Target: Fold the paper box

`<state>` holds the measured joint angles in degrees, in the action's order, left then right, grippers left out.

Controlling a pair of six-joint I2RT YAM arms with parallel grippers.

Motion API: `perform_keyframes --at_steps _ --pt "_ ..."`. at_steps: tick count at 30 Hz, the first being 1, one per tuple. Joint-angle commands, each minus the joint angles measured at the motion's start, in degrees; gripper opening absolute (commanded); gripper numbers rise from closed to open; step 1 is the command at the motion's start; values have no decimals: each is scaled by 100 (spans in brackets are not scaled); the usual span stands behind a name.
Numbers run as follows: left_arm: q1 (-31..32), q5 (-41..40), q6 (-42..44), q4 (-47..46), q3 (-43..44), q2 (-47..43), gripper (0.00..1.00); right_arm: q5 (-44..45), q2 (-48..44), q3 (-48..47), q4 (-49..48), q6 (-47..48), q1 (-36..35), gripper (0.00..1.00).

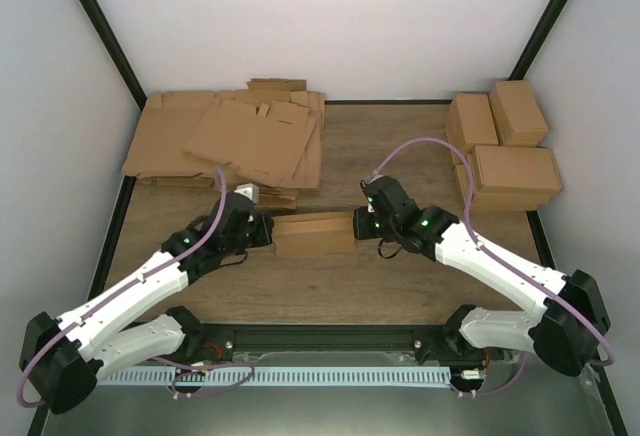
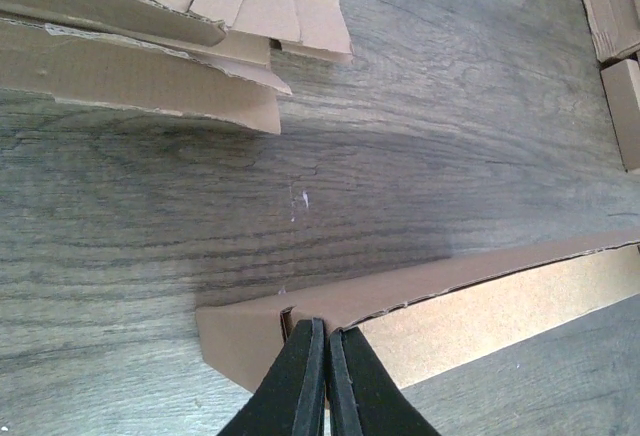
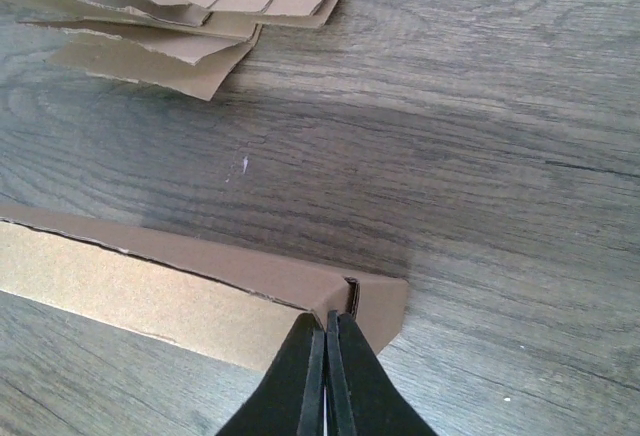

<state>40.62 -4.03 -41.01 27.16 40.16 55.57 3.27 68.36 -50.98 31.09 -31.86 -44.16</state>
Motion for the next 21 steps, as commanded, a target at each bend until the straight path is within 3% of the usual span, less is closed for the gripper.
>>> perform_keyframes --at_steps 1,12,21 --pt "107 -9 -144 -320 -162 39 4 117 -86 194 22 -141 -91 1" --pt "351 -327 -90 -317 -173 229 4 201 -254 582 -139 -176 -129 1" --pt "367 -496 495 240 229 472 4 429 -147 331 137 172 -133 1"
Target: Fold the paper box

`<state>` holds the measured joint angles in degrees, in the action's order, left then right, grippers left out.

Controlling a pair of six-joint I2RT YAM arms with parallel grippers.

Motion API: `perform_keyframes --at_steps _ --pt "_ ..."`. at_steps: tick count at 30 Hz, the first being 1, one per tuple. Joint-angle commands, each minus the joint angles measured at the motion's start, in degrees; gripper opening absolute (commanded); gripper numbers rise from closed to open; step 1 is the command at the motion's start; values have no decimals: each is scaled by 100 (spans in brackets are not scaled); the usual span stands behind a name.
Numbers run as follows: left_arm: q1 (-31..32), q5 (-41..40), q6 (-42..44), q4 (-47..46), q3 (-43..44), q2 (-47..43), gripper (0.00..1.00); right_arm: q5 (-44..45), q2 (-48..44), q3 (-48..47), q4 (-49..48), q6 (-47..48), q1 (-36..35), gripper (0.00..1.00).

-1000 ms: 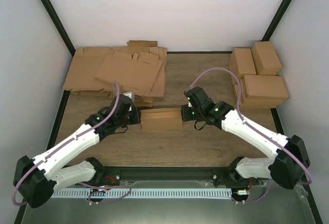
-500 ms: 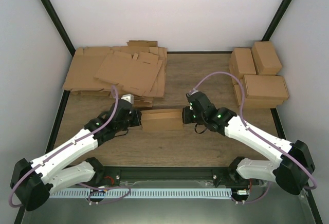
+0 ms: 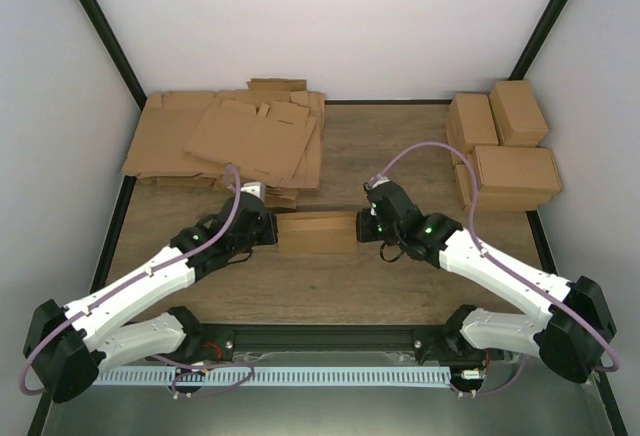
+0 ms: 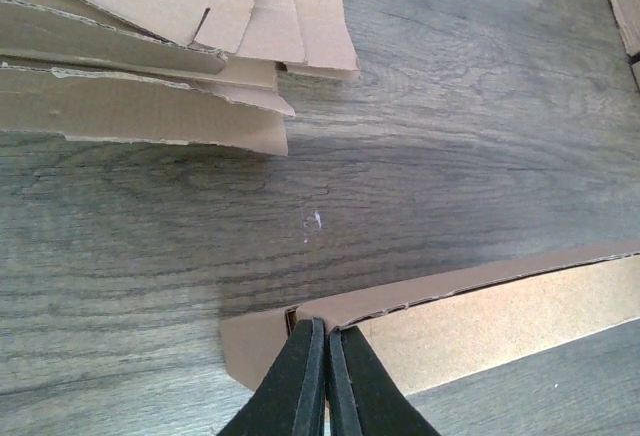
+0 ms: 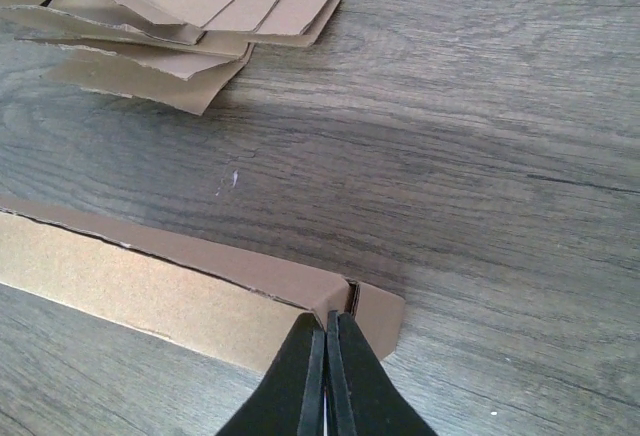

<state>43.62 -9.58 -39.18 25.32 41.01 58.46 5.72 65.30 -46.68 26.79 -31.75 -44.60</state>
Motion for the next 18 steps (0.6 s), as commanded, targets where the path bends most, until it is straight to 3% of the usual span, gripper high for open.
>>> perform_keyframes --at_steps 1,18 --pt "62 54 343 462 161 219 4 199 192 -150 600 191 -89 1" --pt "107 31 666 701 267 431 4 197 304 -132 624 391 -93 1"
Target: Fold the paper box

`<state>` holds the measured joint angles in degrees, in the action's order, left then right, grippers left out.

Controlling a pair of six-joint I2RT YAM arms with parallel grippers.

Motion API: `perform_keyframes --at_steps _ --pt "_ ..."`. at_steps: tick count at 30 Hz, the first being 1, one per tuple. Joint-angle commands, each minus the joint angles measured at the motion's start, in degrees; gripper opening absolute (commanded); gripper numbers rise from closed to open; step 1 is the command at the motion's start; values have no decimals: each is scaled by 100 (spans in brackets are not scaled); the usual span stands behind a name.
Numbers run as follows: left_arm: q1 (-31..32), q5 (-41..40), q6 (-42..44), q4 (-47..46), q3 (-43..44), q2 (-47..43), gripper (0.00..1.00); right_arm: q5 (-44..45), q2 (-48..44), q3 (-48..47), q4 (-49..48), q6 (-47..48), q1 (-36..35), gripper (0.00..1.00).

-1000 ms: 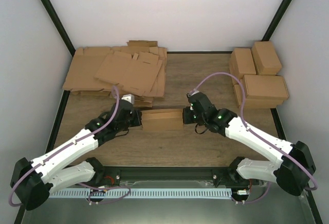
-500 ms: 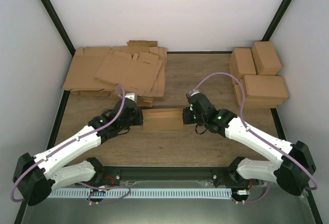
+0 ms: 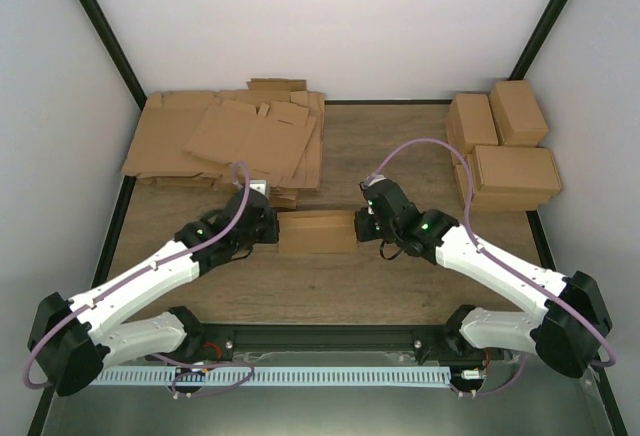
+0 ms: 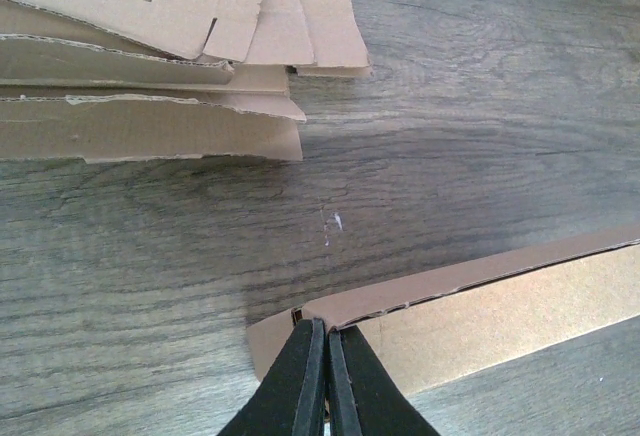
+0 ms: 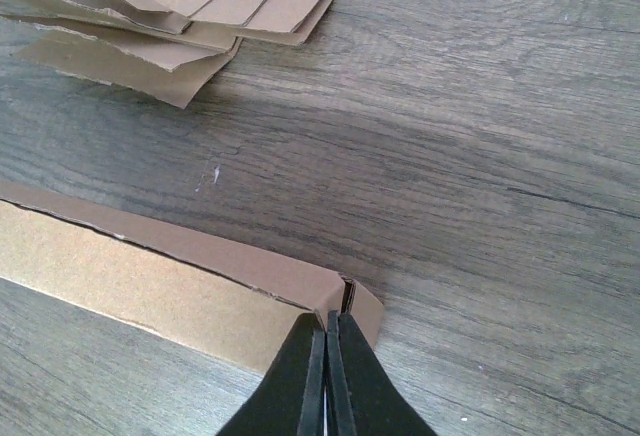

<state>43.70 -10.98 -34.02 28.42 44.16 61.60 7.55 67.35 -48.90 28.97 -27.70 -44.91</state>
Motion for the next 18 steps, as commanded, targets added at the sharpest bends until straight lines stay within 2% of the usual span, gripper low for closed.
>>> perform_keyframes --at_steps 1,18 --pt "120 180 143 356 -89 99 4 -4 81 153 360 -22 -60 1" --pt "391 306 -108 44 -574 42 4 -96 -90 816 -118 -44 -62 1"
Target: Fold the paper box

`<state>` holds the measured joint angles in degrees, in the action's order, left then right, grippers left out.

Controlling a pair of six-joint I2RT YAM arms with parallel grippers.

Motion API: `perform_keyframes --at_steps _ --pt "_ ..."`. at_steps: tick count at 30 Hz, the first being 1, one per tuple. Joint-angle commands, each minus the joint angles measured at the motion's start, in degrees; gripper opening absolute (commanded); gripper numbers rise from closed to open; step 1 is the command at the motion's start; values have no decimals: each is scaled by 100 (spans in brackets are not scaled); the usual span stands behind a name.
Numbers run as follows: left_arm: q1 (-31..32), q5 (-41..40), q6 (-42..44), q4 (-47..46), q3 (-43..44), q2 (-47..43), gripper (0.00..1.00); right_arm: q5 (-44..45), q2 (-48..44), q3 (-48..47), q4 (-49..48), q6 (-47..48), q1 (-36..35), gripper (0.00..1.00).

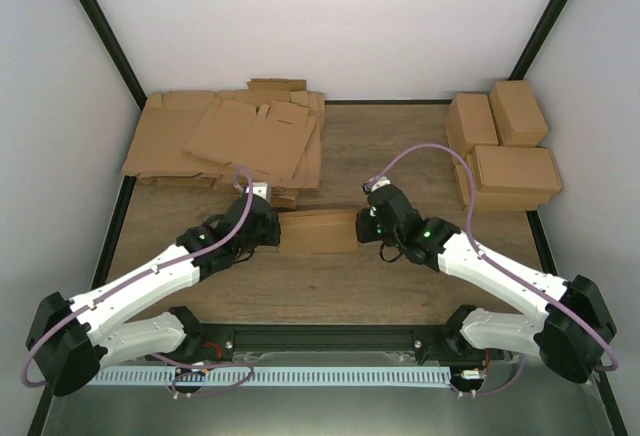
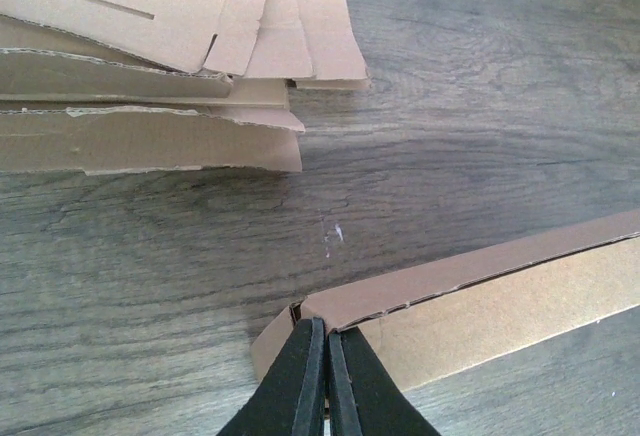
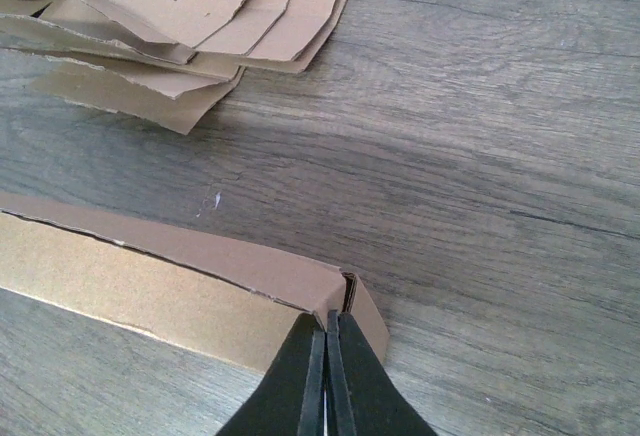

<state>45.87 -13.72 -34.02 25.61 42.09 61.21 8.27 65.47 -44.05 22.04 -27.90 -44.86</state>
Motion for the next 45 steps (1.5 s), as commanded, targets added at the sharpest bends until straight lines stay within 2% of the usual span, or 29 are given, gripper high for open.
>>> perform_keyframes --at_steps 1,7,15,23,33,45 --pt "182 596 -137 265 -436 57 4 -170 79 361 529 -32 -67 1" --pt "299 583 -291 -5 -668 43 4 -169 25 556 261 -61 -67 1" --pt "370 469 -468 103 -659 46 4 -58 -99 604 259 -36 -67 1" --pt "365 128 -92 611 -493 -99 4 72 -184 546 349 213 -67 1" --pt "367 -157 95 999 -86 181 4 116 -183 401 431 345 -67 1" --pt "370 -342 176 1101 54 363 4 127 -152 365 423 386 -67 1"
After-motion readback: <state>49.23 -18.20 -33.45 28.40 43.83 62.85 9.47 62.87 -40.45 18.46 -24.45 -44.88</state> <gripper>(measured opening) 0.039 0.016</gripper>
